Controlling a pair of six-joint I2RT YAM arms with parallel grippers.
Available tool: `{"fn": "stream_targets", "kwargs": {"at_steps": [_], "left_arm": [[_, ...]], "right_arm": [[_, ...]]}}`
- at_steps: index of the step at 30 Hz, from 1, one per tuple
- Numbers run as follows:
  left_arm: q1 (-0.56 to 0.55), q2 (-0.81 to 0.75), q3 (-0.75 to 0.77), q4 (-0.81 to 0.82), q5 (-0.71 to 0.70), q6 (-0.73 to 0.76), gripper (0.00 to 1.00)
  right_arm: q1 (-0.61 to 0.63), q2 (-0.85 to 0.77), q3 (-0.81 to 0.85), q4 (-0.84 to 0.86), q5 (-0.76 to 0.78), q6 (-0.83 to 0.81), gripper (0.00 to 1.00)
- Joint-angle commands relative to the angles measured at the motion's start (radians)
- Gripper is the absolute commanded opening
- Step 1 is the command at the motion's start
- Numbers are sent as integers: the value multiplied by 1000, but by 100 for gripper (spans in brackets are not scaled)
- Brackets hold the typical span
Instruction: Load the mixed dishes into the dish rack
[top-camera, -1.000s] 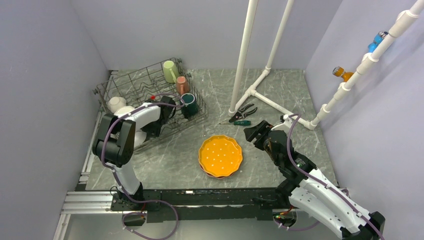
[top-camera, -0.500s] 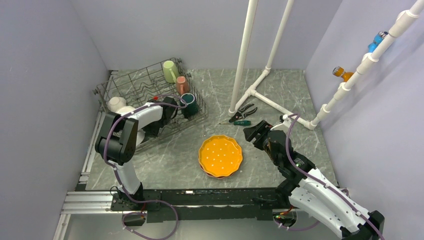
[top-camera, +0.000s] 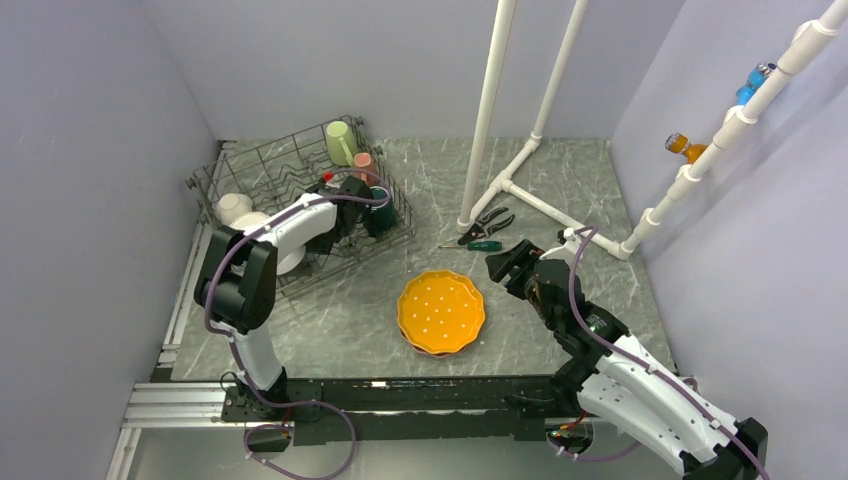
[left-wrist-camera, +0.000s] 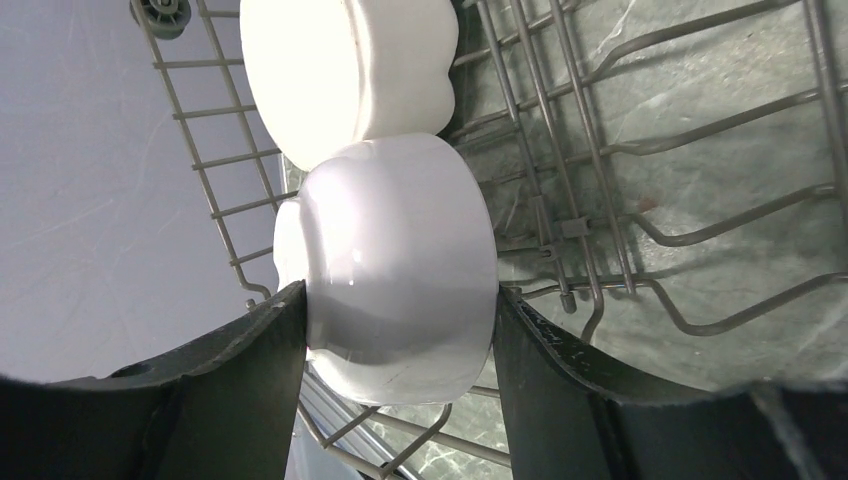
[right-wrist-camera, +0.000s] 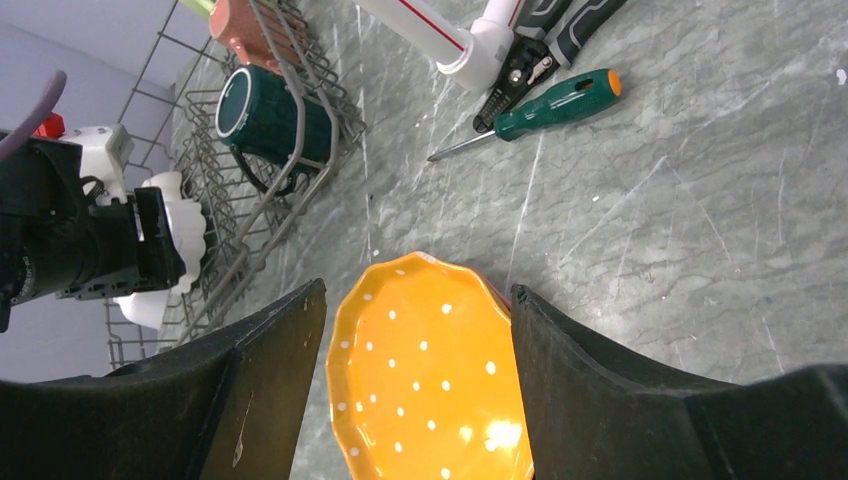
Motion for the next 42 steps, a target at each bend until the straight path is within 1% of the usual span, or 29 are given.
{"fn": "stream_targets", "kwargs": {"at_steps": [1,7,11,13,14,17,20,25,27,29,31,34,36,38,40,42], "left_arm": [[-10,-6,48,3,-12,14,42],[-18,33,47,35,19,13,43],[-19,44,16,53,26,6,50],[-18,49,2,55,19,0,61],[-18,51,-2,54,19,-3,65],[-19,48,-12,52,16,-14,85],[-19,32,-24,67,19,-5,93],[-19,-2,-12,57,37,-5,97],[-18,-33,-8,55,61,-1,99],[-19,-75,-3,47,82,0,99],[-19,-124,5,42,110,5,99],[-18,-233,25,53,176,27,99],[-19,-310,33,94,242,56,99],[-19,-389,40,158,328,94,99],[-18,-466,35,255,423,134,99],[-18,-547,2,390,548,180,99]], "right_arm": [[-2,-11,8,33,15,-1,70],[-2,-15,9,25,24,-3,70],[-2,-13,15,18,26,-7,70],[-2,-14,16,17,28,-9,70],[-3,-15,17,17,29,-11,70],[-3,-9,19,17,26,-14,70],[-3,-1,24,10,21,-15,70],[-3,-4,27,-4,20,-30,70],[-3,-2,34,-22,24,-45,70],[-3,2,44,-43,26,-78,70],[-3,10,55,-60,24,-132,72],[-3,40,77,-80,-26,-283,77],[-2,72,97,-106,-79,-357,81],[-1,111,115,-142,-130,-398,84],[-1,152,136,-180,-186,-416,87],[4,193,170,-221,-219,-424,90]]}}
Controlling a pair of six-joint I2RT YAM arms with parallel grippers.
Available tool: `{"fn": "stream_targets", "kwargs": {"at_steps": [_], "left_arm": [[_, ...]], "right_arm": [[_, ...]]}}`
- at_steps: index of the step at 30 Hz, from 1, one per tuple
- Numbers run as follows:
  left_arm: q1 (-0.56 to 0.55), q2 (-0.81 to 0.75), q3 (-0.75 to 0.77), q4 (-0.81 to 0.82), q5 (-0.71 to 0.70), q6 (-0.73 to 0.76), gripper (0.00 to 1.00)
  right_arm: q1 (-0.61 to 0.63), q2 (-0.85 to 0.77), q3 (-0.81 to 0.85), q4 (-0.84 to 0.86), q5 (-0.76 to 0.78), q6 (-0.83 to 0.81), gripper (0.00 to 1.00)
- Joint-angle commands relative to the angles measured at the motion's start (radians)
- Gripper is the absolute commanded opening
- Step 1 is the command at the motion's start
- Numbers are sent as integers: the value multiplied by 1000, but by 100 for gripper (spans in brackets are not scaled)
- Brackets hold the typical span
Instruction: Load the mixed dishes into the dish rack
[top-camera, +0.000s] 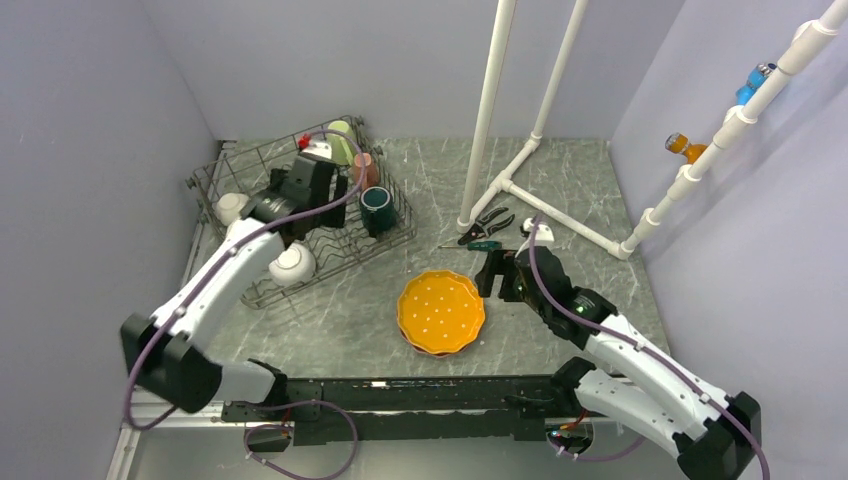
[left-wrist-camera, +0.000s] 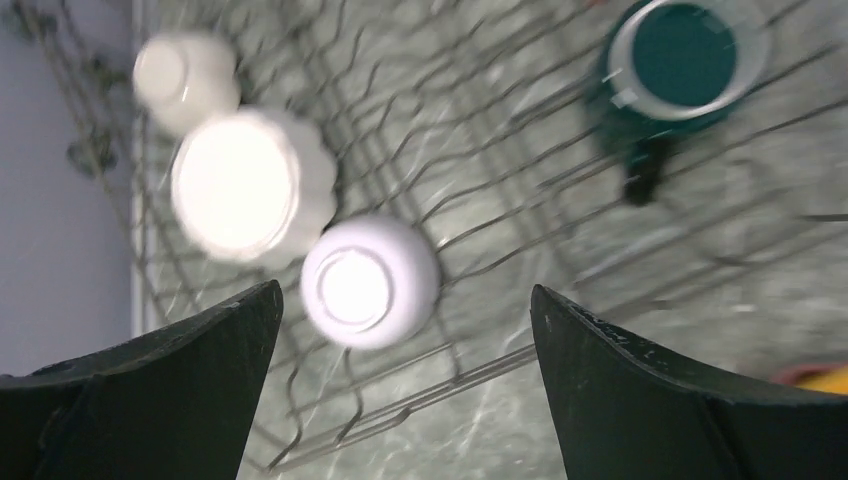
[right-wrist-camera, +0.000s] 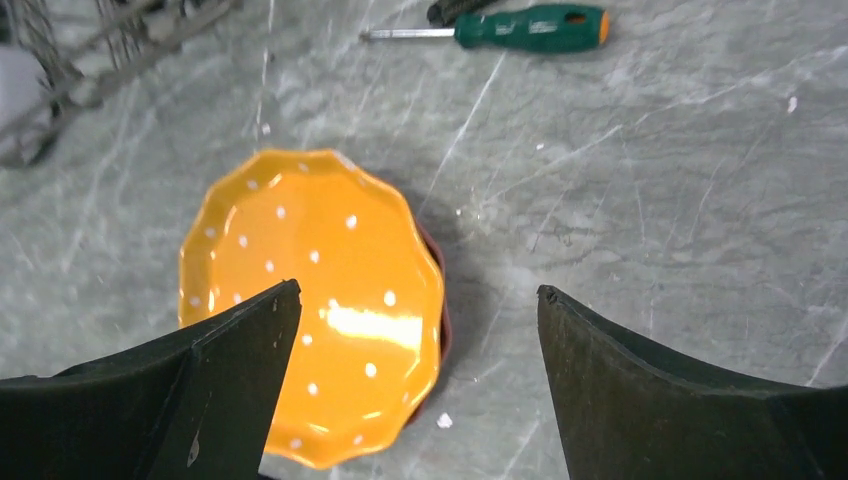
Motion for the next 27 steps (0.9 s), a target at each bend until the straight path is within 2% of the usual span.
{"fn": "stream_targets", "kwargs": {"at_steps": [1,6,11,13,16,17,19,21,27], "left_arm": [[-3,-177,-21,313,284,123,99],[0,-321,-192,635,441,206,99],[-2,-430,-389,816,524,221,99],[-11,-431,-385,802,553,210,99],[-62,-410,-342,737,558,283,99],[-77,-406,-334,723,554,298,99],[-104,-411,-335,716,550,312,99],[-134,-421,-338,715,550,330,99],[-165,-424,-338,711,550,355,99]], "right_arm": [[12,75,94,-103,-111,-100,92],[117,161,160,-173,-49,-71,97],[136,210,140,-176,-28,11,98],[136,212,111,-153,-20,30,95],[137,236,99,-139,18,59,88],[137,261,106,-143,29,60,84],[137,301,119,-146,42,64,69],[137,341,123,-147,49,78,61],[134,377,40,-40,29,90,60]]}}
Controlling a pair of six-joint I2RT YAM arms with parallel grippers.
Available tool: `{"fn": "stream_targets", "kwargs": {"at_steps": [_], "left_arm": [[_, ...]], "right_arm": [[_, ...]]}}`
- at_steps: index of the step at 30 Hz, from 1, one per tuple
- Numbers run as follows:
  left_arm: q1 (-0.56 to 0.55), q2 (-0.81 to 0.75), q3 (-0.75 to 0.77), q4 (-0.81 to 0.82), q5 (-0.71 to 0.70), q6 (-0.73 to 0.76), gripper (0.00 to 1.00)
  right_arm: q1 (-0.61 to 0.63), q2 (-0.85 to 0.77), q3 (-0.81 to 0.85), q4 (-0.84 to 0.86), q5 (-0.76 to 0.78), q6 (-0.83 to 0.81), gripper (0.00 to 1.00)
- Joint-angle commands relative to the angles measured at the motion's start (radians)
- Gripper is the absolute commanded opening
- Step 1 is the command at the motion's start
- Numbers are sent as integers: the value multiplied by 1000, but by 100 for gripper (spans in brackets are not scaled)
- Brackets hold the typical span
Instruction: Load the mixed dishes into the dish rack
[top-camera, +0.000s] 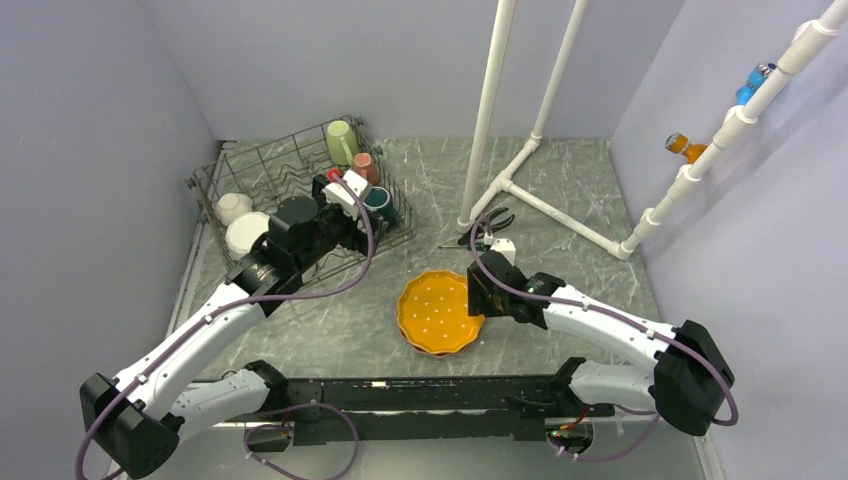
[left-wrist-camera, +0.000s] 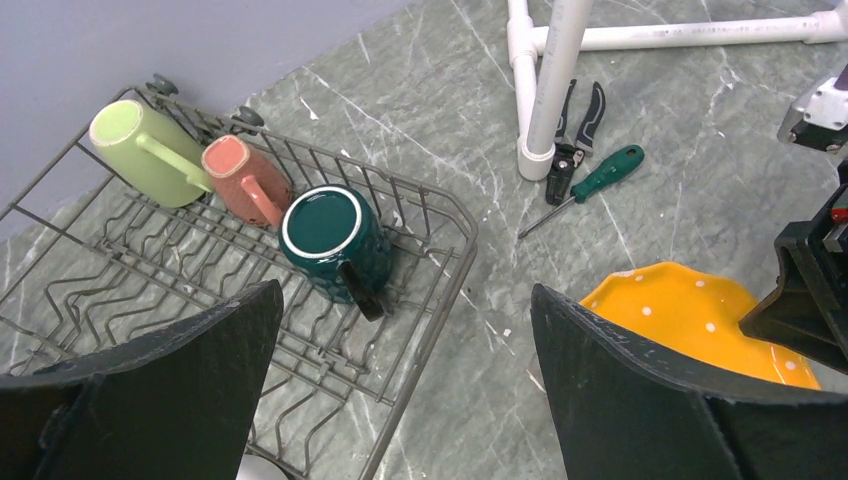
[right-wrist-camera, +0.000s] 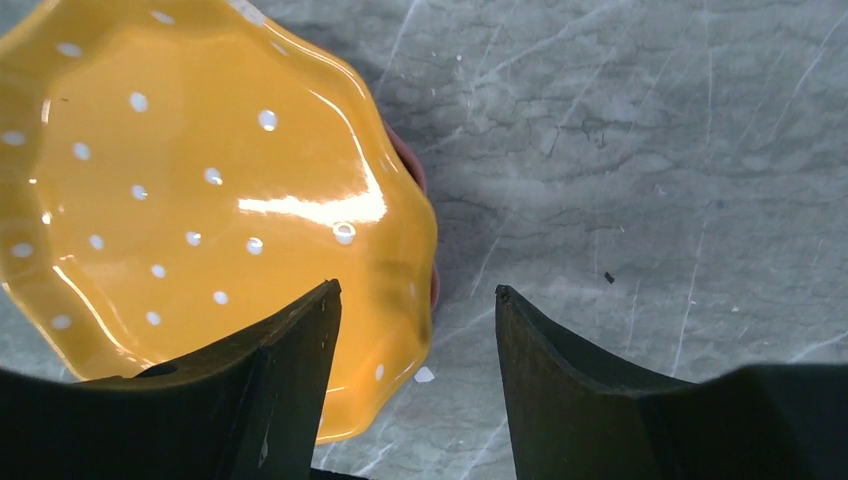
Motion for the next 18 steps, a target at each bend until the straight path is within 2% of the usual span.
{"fn": "stream_targets", "kwargs": {"at_steps": [1,6,16,18], "left_arm": [[-8,-17,43,33,18,36,99],[-8,-4,35,38,-32,50,99],[-9,54,41,43,-45,62,99],[-9,70,53,31,-47,61,98]], "right_arm": [[-6,1,-59,109,10,21,59],[-9,34,-93,202,10,5,38],[-27,26,-152,290,-25,-18,37],[-31,-2,-179,314,-30,-27,33]]}}
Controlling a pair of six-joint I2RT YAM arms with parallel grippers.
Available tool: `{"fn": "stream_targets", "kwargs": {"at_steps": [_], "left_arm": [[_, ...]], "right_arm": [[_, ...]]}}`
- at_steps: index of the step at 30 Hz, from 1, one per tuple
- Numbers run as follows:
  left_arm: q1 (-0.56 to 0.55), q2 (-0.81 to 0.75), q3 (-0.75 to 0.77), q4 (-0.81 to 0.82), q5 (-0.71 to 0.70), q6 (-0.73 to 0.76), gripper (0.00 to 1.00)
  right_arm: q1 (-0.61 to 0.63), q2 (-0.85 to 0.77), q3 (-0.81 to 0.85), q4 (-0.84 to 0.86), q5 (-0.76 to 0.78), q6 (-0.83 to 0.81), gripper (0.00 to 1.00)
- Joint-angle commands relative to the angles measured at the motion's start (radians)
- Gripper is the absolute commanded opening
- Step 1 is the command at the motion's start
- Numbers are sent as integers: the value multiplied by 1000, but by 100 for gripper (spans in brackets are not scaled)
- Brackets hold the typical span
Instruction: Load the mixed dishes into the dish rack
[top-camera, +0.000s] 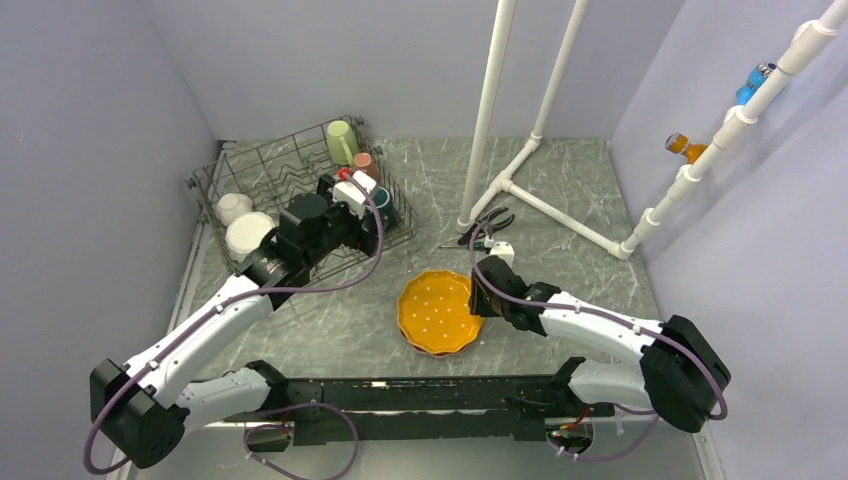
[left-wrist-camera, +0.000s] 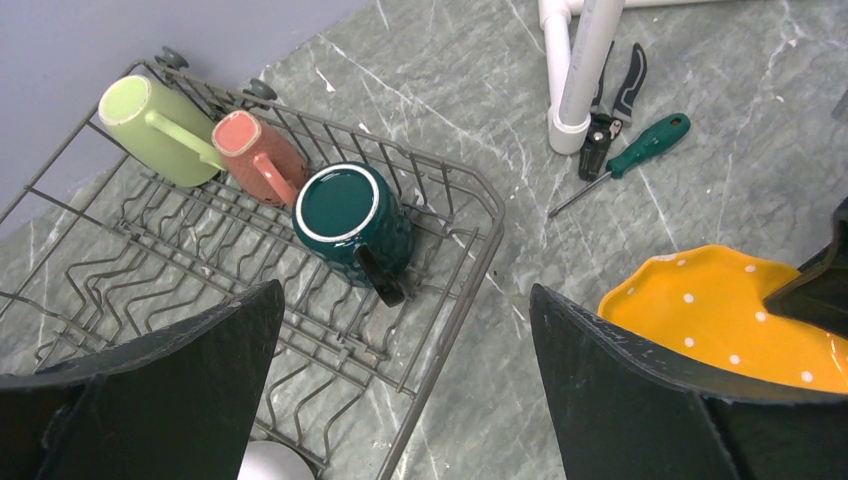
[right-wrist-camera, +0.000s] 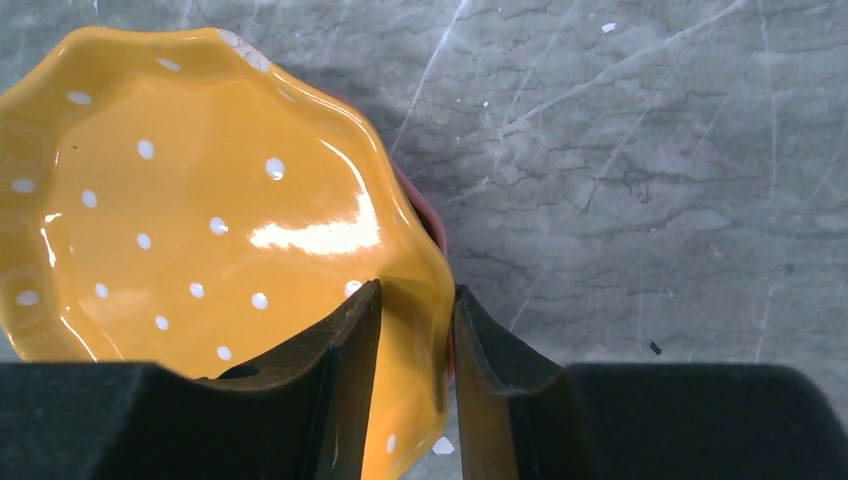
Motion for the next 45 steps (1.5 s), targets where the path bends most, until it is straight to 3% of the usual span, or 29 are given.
{"fn": "stream_targets", "kwargs": {"at_steps": [1,4,9,15,19,24,30,34,41,45], "left_arm": [[-5,23,58,27,-10,14,97],[-4,30,54,35,-2,11,97],[-3,69,74,20,26,0,96],[-7,122,93,7,88,-4,96],[-7,190,140,-33,228,-30,96],[-6,279,182,-59,425,-70,96],[-8,316,218,-93,475,-82,90],[-62,293,197,-101,375,-17,87],[-315,284,150,-108,178,131,90],[-367,291,143,-107,116,152,90]], "right_arm": [[-13,-53,-61,60,-18,-29,28],[-20,-95,-66,37,-12,-30,14],[-22,-195,-73,26,-10,-32,1],[-30,-234,-35,-18,-14,-12,0],[-41,-266,-46,-20,-47,38,0],[-141,-325,-76,-13,-182,133,0],[-218,-384,-116,20,-300,200,0],[-237,-370,-101,3,-323,212,0],[-259,-324,-59,-67,-365,247,0],[-277,-313,-13,-104,-395,250,0]]}}
